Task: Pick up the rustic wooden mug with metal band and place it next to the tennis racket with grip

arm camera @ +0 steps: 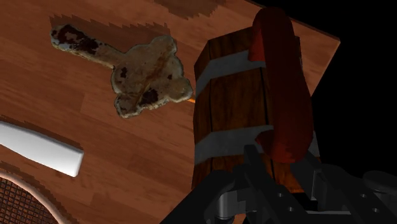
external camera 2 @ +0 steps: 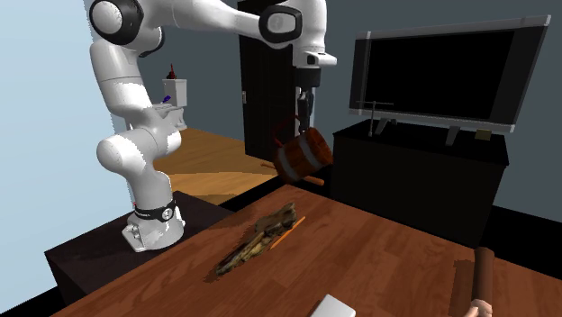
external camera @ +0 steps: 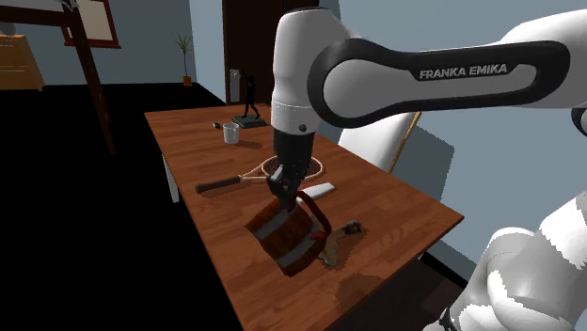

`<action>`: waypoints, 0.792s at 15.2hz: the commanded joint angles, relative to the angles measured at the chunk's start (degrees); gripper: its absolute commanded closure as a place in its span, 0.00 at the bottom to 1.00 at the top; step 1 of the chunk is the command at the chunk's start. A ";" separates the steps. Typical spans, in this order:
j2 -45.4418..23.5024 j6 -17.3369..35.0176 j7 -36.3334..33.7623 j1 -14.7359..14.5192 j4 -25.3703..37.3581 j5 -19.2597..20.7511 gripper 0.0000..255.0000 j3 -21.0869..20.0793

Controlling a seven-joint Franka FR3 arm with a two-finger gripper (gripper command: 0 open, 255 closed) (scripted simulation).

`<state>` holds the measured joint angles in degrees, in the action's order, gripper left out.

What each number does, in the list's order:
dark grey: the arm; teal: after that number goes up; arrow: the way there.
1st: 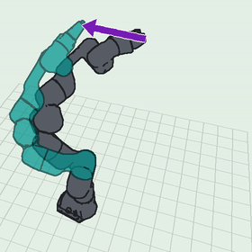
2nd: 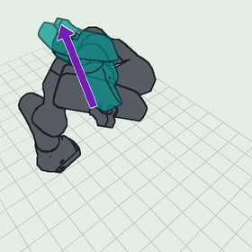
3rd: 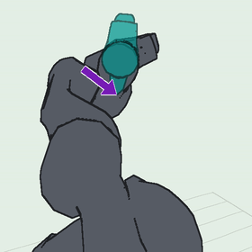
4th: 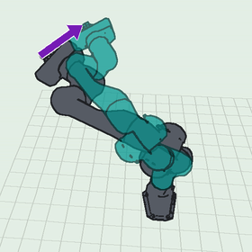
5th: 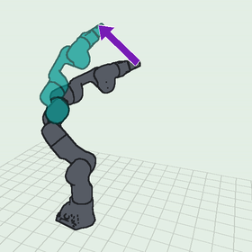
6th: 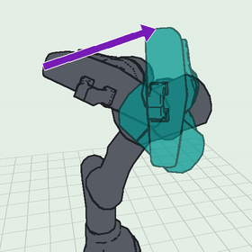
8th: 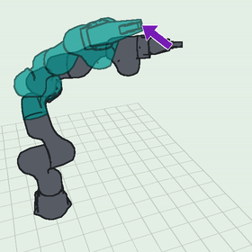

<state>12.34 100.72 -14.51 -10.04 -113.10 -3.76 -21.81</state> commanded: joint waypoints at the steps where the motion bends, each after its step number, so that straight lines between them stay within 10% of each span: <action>1: 0.24 -1.53 0.08 0.04 1.43 -0.02 1.00 0.12; 12: 1.91 -6.51 5.92 2.29 4.63 0.40 1.00 4.04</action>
<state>14.24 93.55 -9.99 -8.27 -107.90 -3.59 -18.60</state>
